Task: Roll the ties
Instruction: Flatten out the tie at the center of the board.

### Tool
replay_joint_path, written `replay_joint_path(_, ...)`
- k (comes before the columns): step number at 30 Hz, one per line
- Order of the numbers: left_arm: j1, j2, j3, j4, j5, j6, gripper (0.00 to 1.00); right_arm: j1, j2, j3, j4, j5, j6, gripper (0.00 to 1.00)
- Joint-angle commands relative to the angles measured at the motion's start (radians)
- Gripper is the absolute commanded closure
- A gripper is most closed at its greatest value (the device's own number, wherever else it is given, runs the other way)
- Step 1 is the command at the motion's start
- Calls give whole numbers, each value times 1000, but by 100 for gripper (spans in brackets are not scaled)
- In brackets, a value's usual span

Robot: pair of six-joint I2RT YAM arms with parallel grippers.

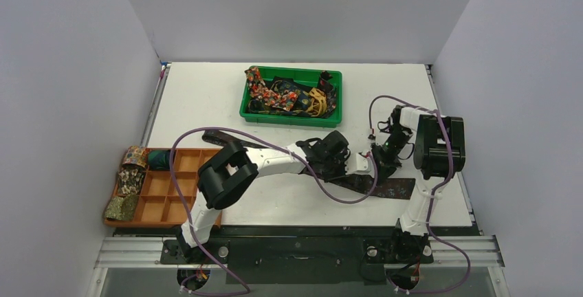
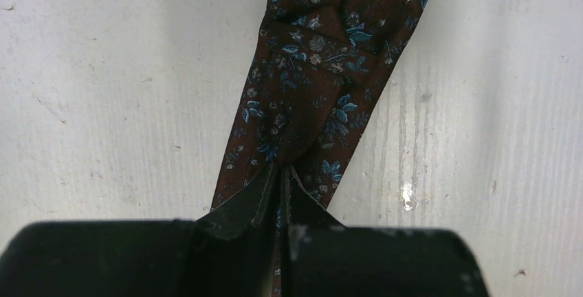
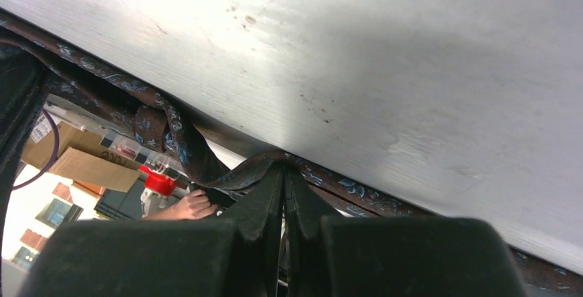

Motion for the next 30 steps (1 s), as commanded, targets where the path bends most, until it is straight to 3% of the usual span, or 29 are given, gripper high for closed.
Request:
replay_joint_path(1, -4, 32, 56, -50, -25, -51, 100, -3, -55, 53, 64, 0, -41, 96)
replay_joint_path(6, 1, 39, 33, -42, -38, -58, 100, -17, -157, 77, -6, -117, -99, 80)
replay_joint_path(11, 2, 55, 56, -61, -39, -74, 100, -16, -152, 70, -87, -256, -160, 80)
replay_joint_path(15, 2, 58, 58, -65, -36, -76, 100, -5, -98, 27, -100, -351, -169, 85)
replay_joint_path(30, 2, 58, 57, -67, -36, -80, 100, 14, -47, -85, 119, -251, -38, 84)
